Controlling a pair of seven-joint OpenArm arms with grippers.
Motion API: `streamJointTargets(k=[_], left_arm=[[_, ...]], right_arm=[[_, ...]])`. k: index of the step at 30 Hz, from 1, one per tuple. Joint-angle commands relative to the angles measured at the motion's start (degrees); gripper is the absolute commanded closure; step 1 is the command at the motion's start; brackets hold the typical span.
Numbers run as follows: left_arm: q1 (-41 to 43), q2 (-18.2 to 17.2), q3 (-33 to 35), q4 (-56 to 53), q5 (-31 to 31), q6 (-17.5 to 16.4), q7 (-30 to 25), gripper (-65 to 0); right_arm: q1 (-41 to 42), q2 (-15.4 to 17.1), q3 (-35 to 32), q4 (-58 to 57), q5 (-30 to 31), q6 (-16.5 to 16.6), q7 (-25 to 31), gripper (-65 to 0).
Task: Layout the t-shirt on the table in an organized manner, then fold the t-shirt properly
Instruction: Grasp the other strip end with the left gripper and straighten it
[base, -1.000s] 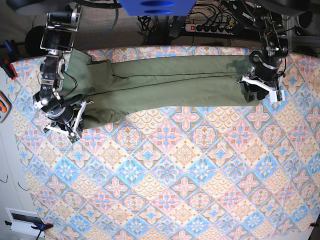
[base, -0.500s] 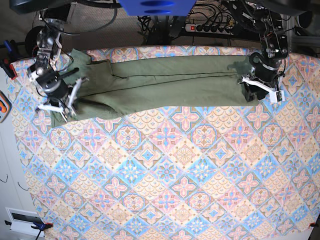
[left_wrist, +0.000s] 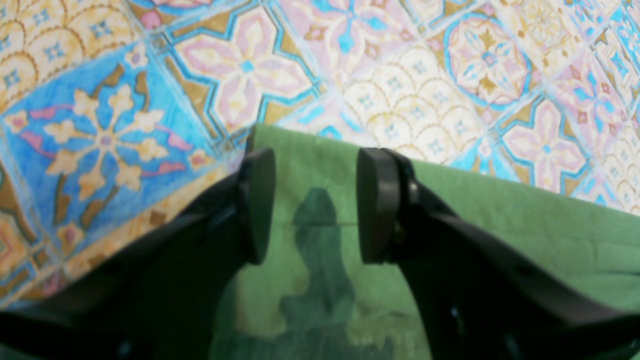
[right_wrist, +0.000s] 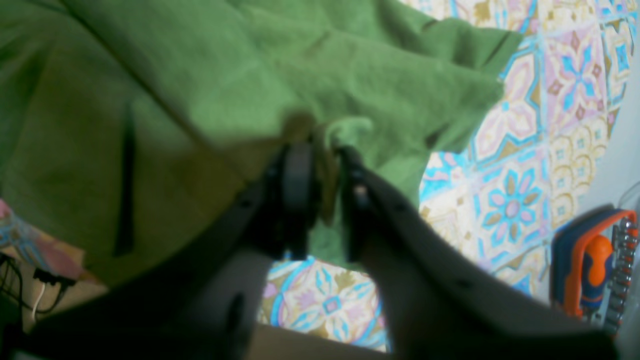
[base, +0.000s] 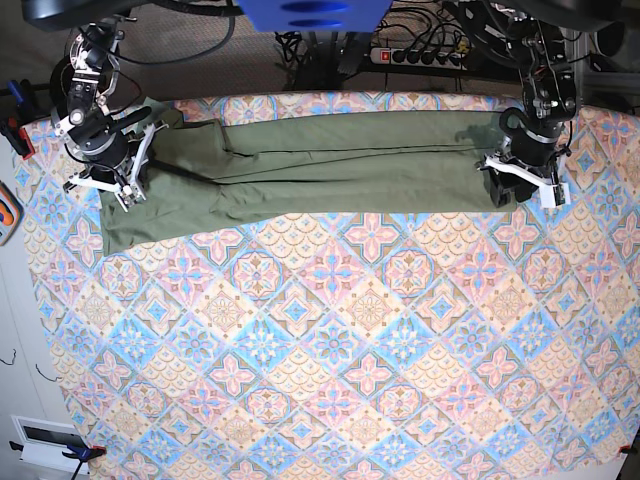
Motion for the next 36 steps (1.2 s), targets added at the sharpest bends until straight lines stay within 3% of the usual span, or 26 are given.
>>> streamJointTargets(k=[1,4,9,19,25,28,33,36], left_arm=[[-0.15,-0.66,-0.33,0.86,-0.49,-0.24,-1.21,-26.7],[-0.15,-0.75,-0.33,0.86,-0.49,-0.24,-1.21,-27.4],[-0.06,-4.09,-0.42,0.95,-1.10,-0.24,0.02,-27.5],[-0.15,-17.36,-2.26,-3.44,-22.03,-0.24,13.47,-27.6],[-0.15,-23.95,-2.70,-9.86,-30.11,-0.33,19.01,-27.6],[-1.47,-24.75,-2.70,-10.92,-31.43,-0.33,20.94,-29.7],[-4.10,-24.39,-2.61,-10.92,-31.79,-0.33,26.66,-44.9],[-5.16,-22.81,-2.53,-10.92,-31.70,-0.42,28.33,-45.7]], right_arm=[[0.40,0.75,0.58,1.11,0.46,-0.27,0.23,-16.4],[0.84,0.75,0.67,1.28,0.46,-0.27,0.05,-23.1],[0.84,0.66,3.31,1.28,0.46,-0.27,0.23,-23.7],[2.78,0.66,7.79,1.28,0.46,-0.27,0.40,-24.1],[2.87,0.66,7.27,1.28,0.46,-0.27,0.49,-24.1],[3.31,0.58,7.27,1.28,0.46,-0.27,0.49,-24.1],[3.92,0.58,7.18,1.28,0.46,-0.27,0.49,-24.1],[3.92,0.58,7.18,1.28,0.46,-0.27,0.49,-24.0]])
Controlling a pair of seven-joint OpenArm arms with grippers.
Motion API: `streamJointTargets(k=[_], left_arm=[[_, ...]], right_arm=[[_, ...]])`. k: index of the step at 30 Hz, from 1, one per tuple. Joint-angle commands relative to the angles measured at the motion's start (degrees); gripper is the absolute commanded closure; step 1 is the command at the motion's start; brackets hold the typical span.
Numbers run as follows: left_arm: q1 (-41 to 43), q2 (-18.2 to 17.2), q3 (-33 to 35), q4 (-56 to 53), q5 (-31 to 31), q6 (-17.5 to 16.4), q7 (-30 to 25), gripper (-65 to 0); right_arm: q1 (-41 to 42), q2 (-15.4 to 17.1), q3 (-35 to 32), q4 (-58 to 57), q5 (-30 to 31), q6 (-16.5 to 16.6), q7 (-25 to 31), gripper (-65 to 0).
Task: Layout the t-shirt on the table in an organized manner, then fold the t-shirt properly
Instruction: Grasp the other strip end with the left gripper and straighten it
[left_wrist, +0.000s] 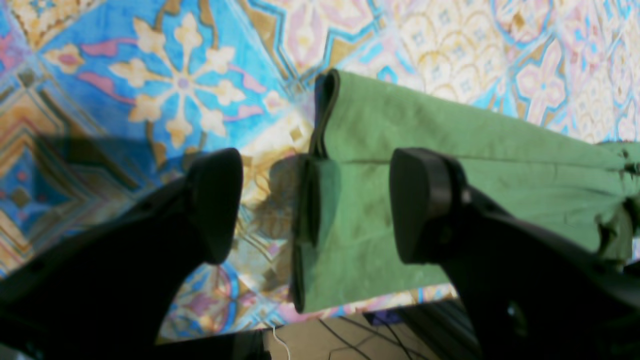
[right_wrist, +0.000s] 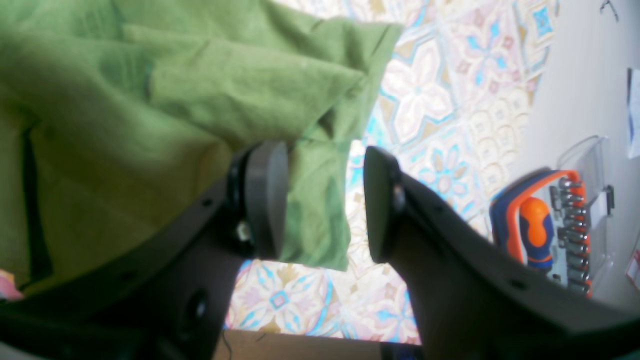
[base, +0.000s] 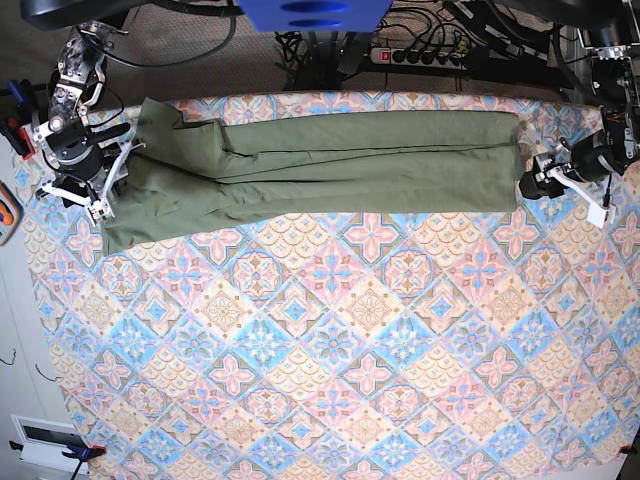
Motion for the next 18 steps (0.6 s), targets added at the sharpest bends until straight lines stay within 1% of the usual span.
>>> streamJointTargets(k=[1,6,12,18], left_arm=[[-0.66,-0.32,-0.27,0.62,-0.62,-0.20,0.75,-45.7],[-4.44,2.50,-0.27,-4.65,-0.79,-0.20,5.59,-45.7],[-4.61,4.43,-0.01,-5.97,-0.53,-0.20,5.94,-45.7],[-4.79,5.04,6.76,-6.76,-0.53,-0.20,5.76,-45.6]], right_arm=[[0.45,0.90,0.18,1.15,0.26,-0.29,0.86,-24.0],[0.53,0.90,0.18,1.15,0.26,-0.29,0.86,-24.0],[0.53,0.90,0.18,1.15,0.26,-0.29,0.86,-24.0],[1.59,0.82,0.18,1.15,0.26,-0.29,0.86,-24.0]])
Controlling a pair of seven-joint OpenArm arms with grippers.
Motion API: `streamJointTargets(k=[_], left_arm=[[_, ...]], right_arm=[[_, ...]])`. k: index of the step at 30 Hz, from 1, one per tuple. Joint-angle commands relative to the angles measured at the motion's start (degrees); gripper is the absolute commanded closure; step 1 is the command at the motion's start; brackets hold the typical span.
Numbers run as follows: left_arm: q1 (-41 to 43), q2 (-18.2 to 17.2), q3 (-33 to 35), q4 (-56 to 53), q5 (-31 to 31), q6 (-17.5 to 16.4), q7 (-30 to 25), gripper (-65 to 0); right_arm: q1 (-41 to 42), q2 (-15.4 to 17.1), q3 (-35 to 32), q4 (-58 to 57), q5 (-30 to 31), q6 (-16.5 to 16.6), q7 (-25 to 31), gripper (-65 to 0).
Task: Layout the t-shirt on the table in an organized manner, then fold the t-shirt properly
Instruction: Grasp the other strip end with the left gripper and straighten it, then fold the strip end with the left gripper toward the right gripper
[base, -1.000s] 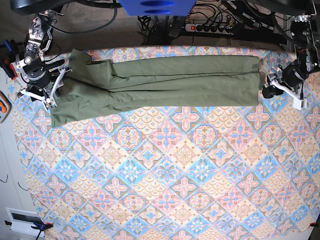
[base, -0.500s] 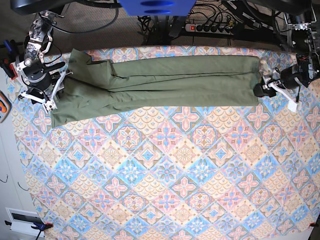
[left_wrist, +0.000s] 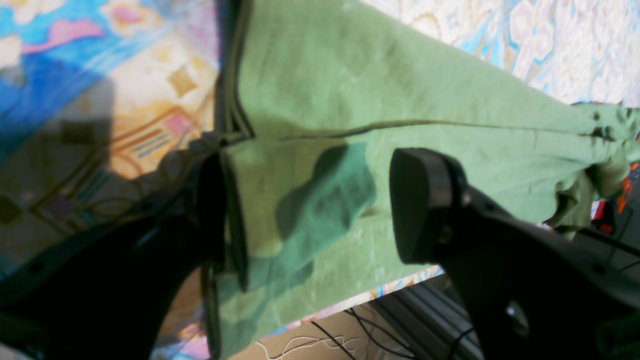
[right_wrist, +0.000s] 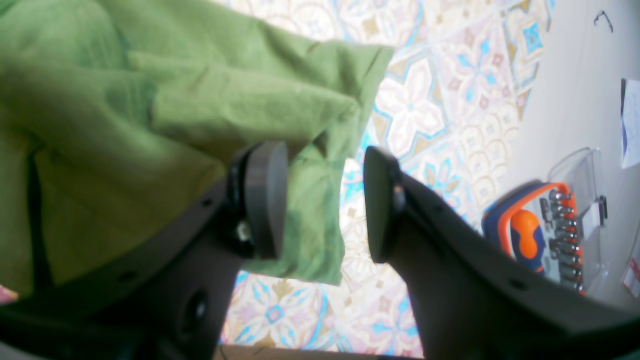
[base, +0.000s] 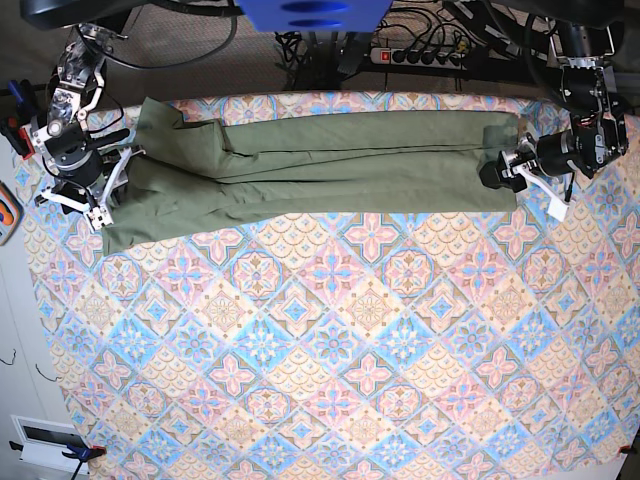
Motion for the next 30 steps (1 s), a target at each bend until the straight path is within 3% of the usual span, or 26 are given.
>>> streamJointTargets(k=[1,7,9,15,17,22,30], left_arm=[[0.13,-0.16,0.55,0.36,-0.53,0.02,0.67,-45.6],[0.30,-0.07,0.90,0.36,-0.62,0.02,0.67,-45.5],[0.30,-0.07,0.90,0.36,-0.62,0.02,0.84,-42.8],[0.13,-0.07,2.31,0.45,-0.62,0.02,0.58,-7.7],[-0.05,-0.07,2.14,0.45,-0.62,0.02,0.58,0.0],[-1.63,-0.33,0.55,0.45,1.23,0.11,-0.91,0.0],[-1.98,-0.33,-13.78,0.45,11.16,0.11,-3.11,0.0]], right_arm=[[0.36,0.46,0.29,1.15,0.02,-0.27,0.60,-24.0],[0.36,0.11,0.29,1.15,0.02,-0.27,0.60,-24.0],[0.36,0.11,0.29,1.15,0.02,-0.27,0.60,-24.0],[0.45,0.03,0.29,1.15,0.02,-0.27,0.60,-24.0],[0.45,0.03,0.29,1.15,0.02,-0.27,0.60,-24.0],[0.36,0.03,0.29,1.24,0.02,-0.27,0.60,-24.0],[0.10,0.03,0.29,1.24,0.02,-0.27,0.60,-24.0]])
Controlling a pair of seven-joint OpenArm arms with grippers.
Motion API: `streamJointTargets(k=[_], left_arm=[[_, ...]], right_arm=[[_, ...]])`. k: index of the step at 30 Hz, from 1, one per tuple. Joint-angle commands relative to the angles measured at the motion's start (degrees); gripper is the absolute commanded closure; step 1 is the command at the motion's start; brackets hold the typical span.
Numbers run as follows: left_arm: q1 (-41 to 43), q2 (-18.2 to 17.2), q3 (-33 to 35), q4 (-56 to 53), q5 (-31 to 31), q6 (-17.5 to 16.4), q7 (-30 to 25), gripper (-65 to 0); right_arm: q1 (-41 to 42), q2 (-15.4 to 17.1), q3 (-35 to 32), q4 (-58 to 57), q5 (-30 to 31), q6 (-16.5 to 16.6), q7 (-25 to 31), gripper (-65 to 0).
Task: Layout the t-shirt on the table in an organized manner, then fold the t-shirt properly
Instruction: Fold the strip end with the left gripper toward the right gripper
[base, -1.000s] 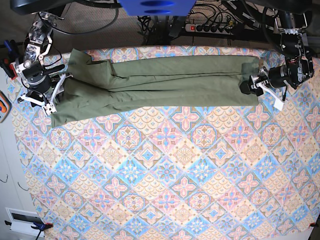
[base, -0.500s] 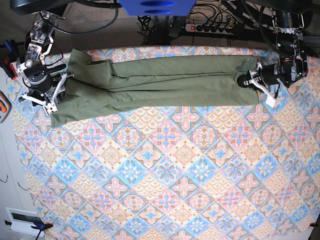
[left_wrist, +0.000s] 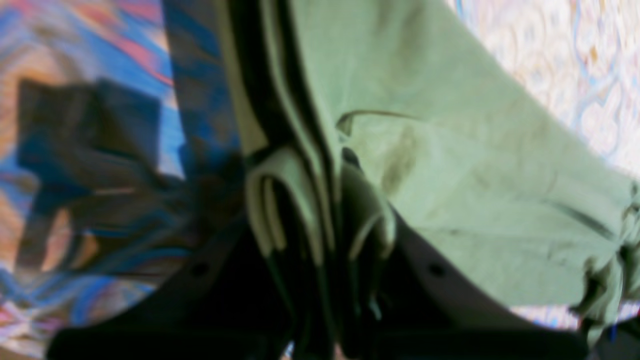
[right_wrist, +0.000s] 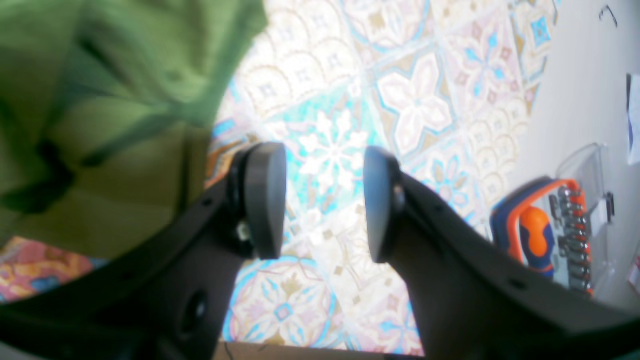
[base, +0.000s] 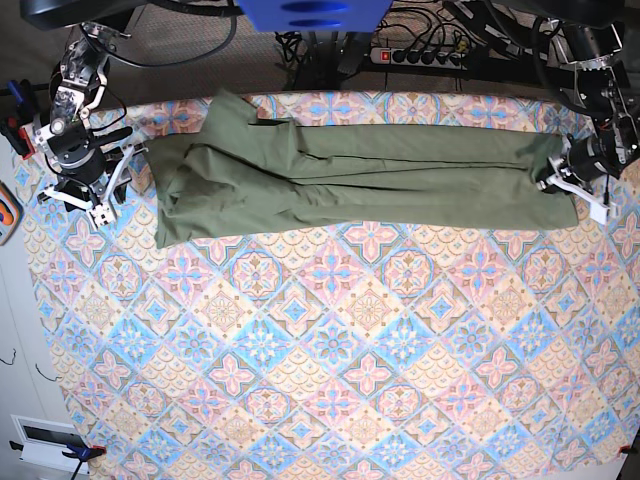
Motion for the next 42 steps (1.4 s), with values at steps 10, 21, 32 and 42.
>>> streamJointTargets(k=[10,21,32,42], left_arm=[[-1.70,-1.29,-9.52,5.22,3.89,0.04,-0.11,0.0],[4.54,10.75,3.31,23.94,3.98,0.04,-0.03,0.0],[4.98,16.82,9.38,23.68,4.24,0.13,-0.03,0.0],[3.31,16.82,11.75,19.64,3.27,0.31,-0.11,-13.8]], right_arm=[[0.47,0.90,0.29,1.22,0.21,-0.29,0.75,-24.0],[0.56,0.90,0.38,1.22,0.21,-0.29,0.75,-24.0],[0.56,0.90,0.38,1.22,0.21,-0.29,0.75,-24.0],[0.65,0.90,0.38,1.22,0.21,-0.29,0.75,-24.0]])
